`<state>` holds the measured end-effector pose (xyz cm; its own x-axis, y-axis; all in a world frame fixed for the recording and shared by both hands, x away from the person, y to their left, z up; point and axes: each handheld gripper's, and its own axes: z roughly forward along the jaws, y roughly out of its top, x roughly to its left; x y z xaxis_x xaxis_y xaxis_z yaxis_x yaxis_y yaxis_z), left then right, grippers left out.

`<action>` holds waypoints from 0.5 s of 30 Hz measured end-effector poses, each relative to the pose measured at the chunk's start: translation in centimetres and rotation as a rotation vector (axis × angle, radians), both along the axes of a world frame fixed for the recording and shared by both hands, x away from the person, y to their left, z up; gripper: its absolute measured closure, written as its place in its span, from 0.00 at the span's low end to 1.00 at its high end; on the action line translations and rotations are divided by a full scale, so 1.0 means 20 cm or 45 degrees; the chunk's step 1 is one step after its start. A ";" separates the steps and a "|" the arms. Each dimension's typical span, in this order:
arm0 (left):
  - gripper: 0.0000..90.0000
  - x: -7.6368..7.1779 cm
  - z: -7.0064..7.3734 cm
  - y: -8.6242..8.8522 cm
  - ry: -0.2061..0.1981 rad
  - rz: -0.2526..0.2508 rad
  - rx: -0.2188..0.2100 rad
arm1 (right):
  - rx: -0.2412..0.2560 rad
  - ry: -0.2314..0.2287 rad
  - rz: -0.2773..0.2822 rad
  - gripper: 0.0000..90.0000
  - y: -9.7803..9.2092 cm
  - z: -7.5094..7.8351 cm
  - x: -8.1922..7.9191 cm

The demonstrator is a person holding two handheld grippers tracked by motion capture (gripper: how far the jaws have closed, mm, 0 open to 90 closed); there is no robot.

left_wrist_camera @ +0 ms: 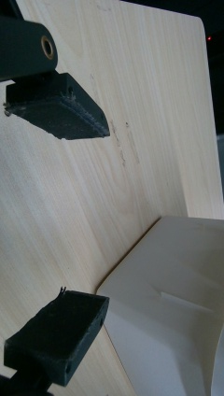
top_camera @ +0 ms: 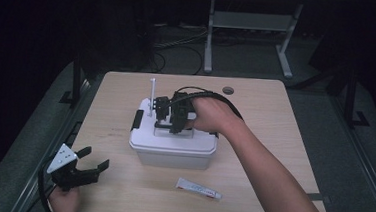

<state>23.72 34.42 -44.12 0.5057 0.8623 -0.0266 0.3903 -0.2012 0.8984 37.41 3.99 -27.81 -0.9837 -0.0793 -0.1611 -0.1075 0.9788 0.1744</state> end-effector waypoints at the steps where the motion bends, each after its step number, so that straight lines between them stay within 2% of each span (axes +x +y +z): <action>1: 0.17 0.00 0.00 0.00 0.000 0.001 -0.001 | -0.004 -0.001 -0.001 0.75 0.00 0.00 0.00; 4: 0.17 0.00 0.00 0.00 0.001 0.000 -0.001 | -0.013 -0.012 -0.001 0.77 0.00 0.01 0.00; 15: 0.17 0.00 0.00 0.00 0.000 0.000 0.000 | 0.019 -0.017 -0.022 0.83 -0.01 0.05 0.03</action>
<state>23.71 34.43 -44.13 0.5057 0.8623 -0.0268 0.3902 -0.2009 0.8986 37.97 3.76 -26.88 -0.9827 -0.0601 -0.1751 -0.0933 0.9778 0.1876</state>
